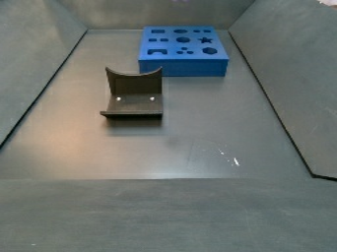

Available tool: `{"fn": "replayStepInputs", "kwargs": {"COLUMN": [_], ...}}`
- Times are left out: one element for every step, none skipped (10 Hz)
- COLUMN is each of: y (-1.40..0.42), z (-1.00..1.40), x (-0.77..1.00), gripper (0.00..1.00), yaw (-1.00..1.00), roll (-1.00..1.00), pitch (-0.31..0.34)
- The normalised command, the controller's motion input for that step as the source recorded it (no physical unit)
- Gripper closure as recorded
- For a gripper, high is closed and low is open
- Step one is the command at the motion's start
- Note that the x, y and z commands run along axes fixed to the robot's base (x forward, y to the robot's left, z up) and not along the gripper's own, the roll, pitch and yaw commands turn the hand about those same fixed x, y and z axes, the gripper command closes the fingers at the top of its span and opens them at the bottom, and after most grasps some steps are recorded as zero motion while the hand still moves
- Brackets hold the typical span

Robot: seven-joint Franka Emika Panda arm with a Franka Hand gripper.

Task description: Insert the 3 prong object.

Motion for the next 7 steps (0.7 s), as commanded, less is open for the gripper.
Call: {"fn": "replayStepInputs", "kwargs": {"y": [0.94, 0.87, 0.66, 0.46, 0.19, 0.00, 0.02], "z": [-0.93, -0.82, -0.76, -0.75, -0.74, -0.58, -0.46], "x": [0.13, 0.09, 0.12, 0.03, 0.00, 0.00, -0.05], "gripper": [1.00, 1.00, 1.00, 1.00, 1.00, 1.00, 1.00], "yaw": [-0.01, -0.04, -0.04, -0.13, -0.10, -0.07, -0.13], "roll": [0.03, -0.01, -0.06, -0.20, -0.17, -0.18, -0.11], "pitch": [0.000, 0.000, 0.000, -0.006, -0.043, -0.050, -0.027]}}
